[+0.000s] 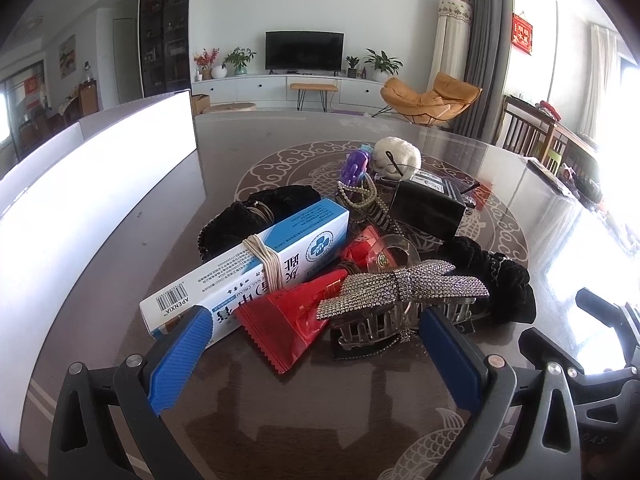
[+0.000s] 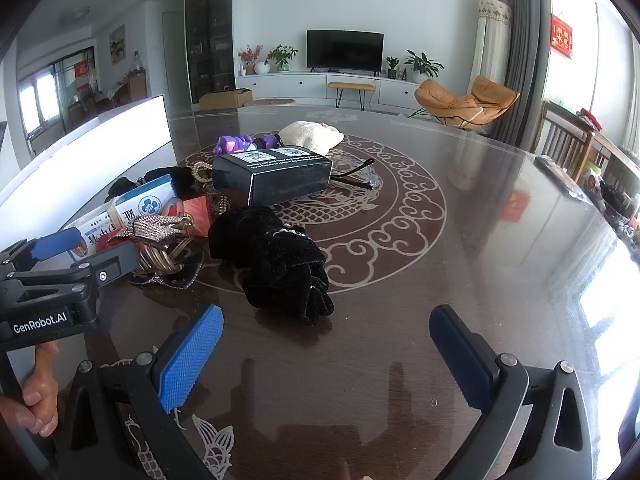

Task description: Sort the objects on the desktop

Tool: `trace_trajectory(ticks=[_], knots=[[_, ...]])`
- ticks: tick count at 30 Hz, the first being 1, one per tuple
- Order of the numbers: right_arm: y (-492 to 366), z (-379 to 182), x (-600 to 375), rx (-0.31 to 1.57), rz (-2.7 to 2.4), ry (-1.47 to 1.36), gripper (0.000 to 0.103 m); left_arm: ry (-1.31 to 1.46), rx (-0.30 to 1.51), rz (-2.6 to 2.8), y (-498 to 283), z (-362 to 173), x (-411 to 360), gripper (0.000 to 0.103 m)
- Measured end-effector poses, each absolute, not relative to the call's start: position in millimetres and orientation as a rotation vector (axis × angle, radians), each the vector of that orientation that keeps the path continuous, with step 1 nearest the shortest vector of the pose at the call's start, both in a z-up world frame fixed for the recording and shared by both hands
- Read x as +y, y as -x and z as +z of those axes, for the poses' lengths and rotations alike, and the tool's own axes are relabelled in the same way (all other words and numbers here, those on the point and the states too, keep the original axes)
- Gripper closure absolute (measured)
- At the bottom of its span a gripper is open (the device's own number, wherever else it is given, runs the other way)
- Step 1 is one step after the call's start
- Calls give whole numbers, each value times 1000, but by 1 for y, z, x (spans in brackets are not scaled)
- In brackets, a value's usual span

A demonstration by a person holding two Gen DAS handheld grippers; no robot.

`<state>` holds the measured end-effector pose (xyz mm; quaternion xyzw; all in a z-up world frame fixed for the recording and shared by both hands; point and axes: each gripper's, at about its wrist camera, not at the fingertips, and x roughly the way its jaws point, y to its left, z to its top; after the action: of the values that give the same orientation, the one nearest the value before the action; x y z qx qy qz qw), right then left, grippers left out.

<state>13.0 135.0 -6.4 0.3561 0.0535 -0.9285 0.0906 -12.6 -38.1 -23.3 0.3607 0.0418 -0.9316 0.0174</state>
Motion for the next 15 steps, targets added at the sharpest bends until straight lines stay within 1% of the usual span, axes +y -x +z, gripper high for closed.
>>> trace_trajectory(ticks=[6, 15], knots=[[-13, -6, 135, 167, -2762, -1057, 0, -1109, 162, -2892, 11, -23, -41, 0], [-13, -7, 134, 164, -2759, -1060, 0, -1084, -11, -2916, 9, -22, -21, 0]])
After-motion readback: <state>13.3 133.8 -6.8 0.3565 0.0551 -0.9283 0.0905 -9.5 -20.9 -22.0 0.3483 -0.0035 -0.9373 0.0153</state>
